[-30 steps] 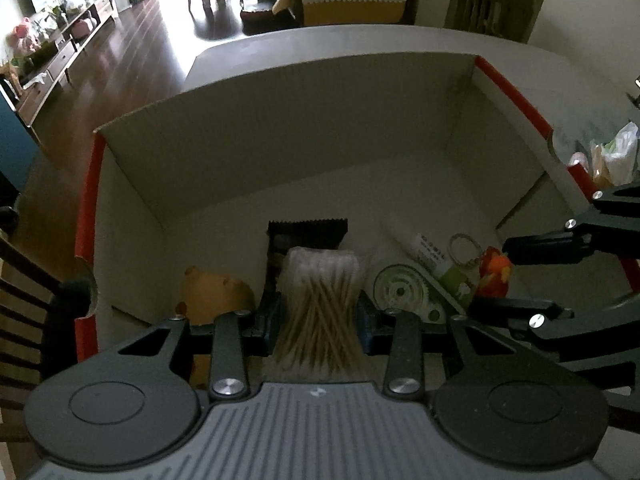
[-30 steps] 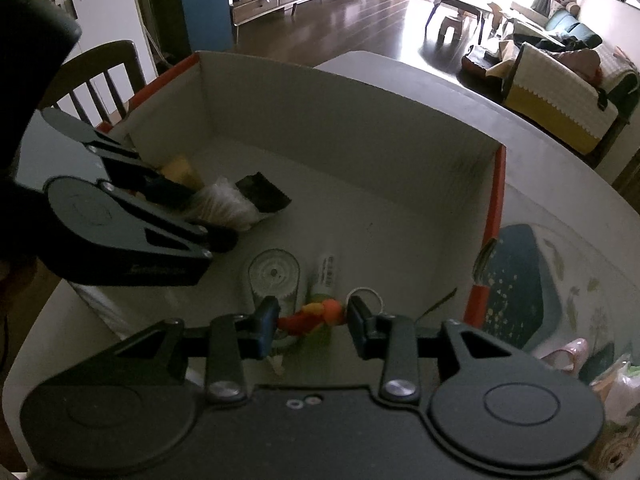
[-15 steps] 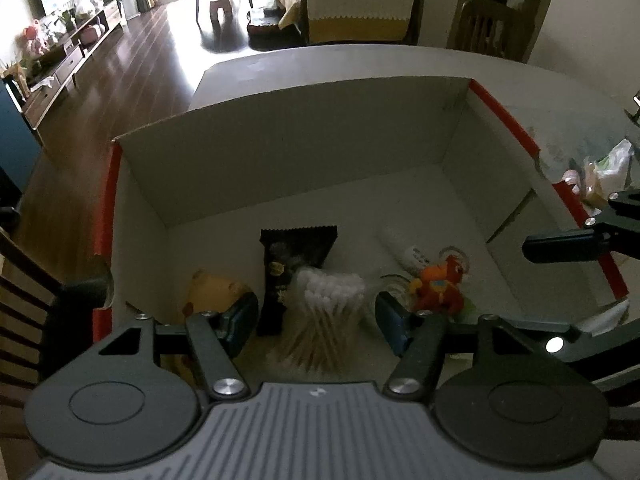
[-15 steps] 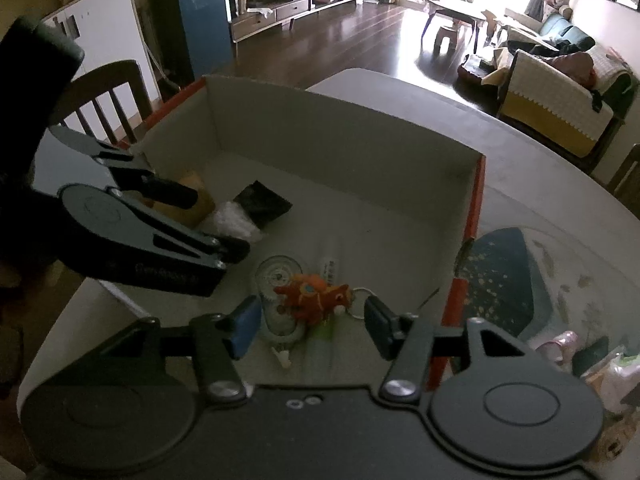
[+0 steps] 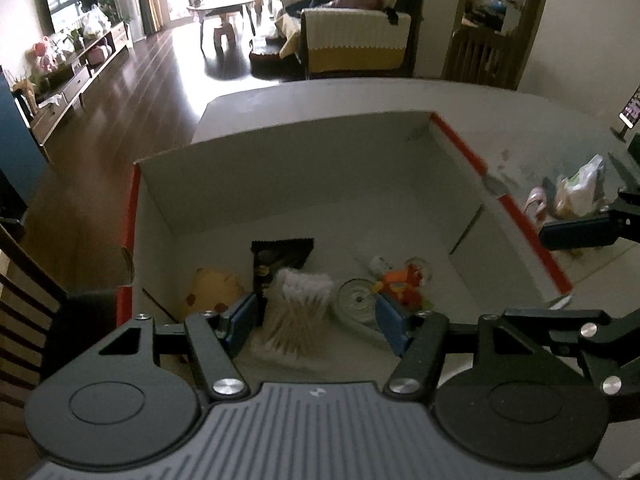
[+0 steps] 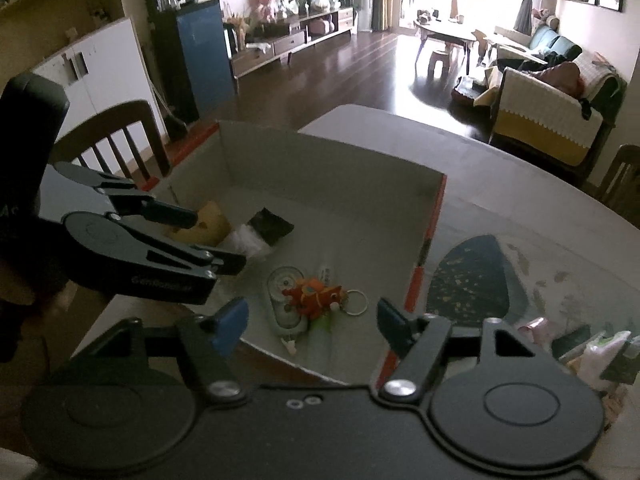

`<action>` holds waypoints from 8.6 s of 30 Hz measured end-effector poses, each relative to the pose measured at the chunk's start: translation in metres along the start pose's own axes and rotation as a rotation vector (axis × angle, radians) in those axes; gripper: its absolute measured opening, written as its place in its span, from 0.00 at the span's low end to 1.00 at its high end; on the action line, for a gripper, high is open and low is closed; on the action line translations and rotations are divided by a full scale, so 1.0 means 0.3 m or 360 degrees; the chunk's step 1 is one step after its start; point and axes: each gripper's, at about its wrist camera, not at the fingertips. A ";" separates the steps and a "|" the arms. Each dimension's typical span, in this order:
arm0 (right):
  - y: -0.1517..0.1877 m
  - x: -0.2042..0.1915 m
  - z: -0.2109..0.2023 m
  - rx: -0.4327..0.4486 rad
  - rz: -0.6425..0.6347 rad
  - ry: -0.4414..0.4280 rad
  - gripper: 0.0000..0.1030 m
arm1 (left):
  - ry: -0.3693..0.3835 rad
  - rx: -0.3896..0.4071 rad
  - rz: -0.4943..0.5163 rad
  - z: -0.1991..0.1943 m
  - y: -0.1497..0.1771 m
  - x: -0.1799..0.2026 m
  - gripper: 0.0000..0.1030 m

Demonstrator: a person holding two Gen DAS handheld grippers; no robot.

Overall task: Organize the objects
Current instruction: 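Open both tools to drop the swab bag and orange toy into the box, then withdraw both tools from the box back over the table, then grasp the pink paper cup with the left tool while the right tool grasps the bunny-face toy, then carry the paper cup and bunny toy into the cardboard box with both tools, then open both tools to release the paper cup and bunny toy in the box, then withdraw both tools from the box back over the table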

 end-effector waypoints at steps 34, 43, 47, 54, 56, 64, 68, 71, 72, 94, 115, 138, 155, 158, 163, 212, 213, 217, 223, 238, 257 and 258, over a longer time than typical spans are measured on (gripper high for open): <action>0.260 0.524 -0.374 0.0073 0.0190 0.0080 0.96 | 0.0058 0.0118 -0.0194 -0.082 -0.012 0.515 0.99; 0.333 0.710 -0.419 0.0050 0.0226 0.0223 0.96 | 0.0097 0.0164 -0.0100 0.001 -0.036 0.688 0.99; 0.355 0.782 -0.426 0.0034 0.0229 0.0267 0.96 | 0.0102 0.0164 -0.0071 0.053 -0.055 0.742 0.99; 0.385 0.879 -0.387 0.0005 0.0254 0.0328 0.94 | 0.0131 0.0084 -0.0075 0.184 -0.087 0.804 0.99; 0.396 0.897 -0.369 -0.0007 0.0253 0.0337 0.94 | 0.0120 0.0074 -0.0038 0.218 -0.086 0.825 0.99; 0.396 0.915 -0.308 -0.0017 0.0251 0.0315 0.90 | 0.0094 0.0018 0.0031 0.356 -0.073 0.867 0.99; 0.387 0.913 -0.275 -0.0016 0.0266 0.0312 0.88 | 0.0084 0.0005 0.0039 0.416 -0.074 0.873 0.99; 0.380 0.904 -0.247 -0.0024 0.0258 0.0301 0.85 | 0.0057 0.0012 0.0072 0.454 -0.076 0.875 0.99; 0.379 0.902 -0.238 -0.0026 0.0257 0.0304 0.84 | 0.0052 0.0009 0.0081 0.469 -0.077 0.874 0.99; 0.390 0.921 -0.165 -0.0090 0.0318 0.0356 0.44 | 0.0159 -0.0042 0.0124 0.595 -0.057 0.882 0.56; 0.374 0.907 -0.240 -0.0047 0.0355 0.0342 0.40 | 0.0167 -0.0052 0.0085 0.500 -0.057 0.884 0.33; 0.263 0.691 -0.390 0.0021 0.0306 0.0230 0.39 | 0.0310 0.0028 -0.0076 0.156 -0.095 0.828 0.33; 0.121 0.373 -0.353 0.0086 0.0143 0.0111 0.39 | 0.0292 0.0128 -0.0124 -0.051 -0.082 0.590 0.33; 0.095 0.315 -0.330 0.0096 0.0113 0.0088 0.39 | 0.0277 0.0142 -0.0140 -0.081 -0.077 0.529 0.33; 0.062 0.224 -0.283 0.0100 0.0084 0.0054 0.39 | 0.0239 0.0161 -0.0163 -0.121 -0.065 0.427 0.33; -0.030 -0.013 0.395 -0.0206 -0.0178 0.0049 0.39 | -0.0132 -0.0122 -0.0026 0.213 -0.026 -0.109 0.33; -0.029 -0.014 0.405 -0.0214 -0.0183 0.0048 0.40 | -0.0135 -0.0127 -0.0019 0.217 -0.029 -0.106 0.33; -0.019 -0.018 0.428 -0.0251 -0.0186 0.0052 0.40 | -0.0123 -0.0153 0.0017 0.236 -0.032 -0.090 0.33; -0.016 -0.009 0.423 -0.0267 -0.0154 0.0028 0.44 | -0.0104 -0.0184 0.0038 0.258 -0.033 -0.070 0.33; -0.036 -0.025 0.295 -0.0171 -0.0153 -0.0078 0.58 | -0.0101 -0.0124 0.0023 0.202 -0.025 -0.071 0.63; -0.061 0.016 -0.014 0.0073 -0.0050 -0.0153 0.76 | -0.0068 0.0045 -0.0047 -0.045 -0.031 -0.039 0.67; -0.059 0.016 -0.024 0.0083 -0.0050 -0.0151 0.77 | -0.0066 0.0052 -0.0050 -0.056 -0.031 -0.036 0.67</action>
Point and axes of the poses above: each gripper's, at about its wrist camera, not at the fingertips, and z roughly the way its jaws point, x to its right, y to its underside, and after that the axes turned 15 degrees about x, right-handed
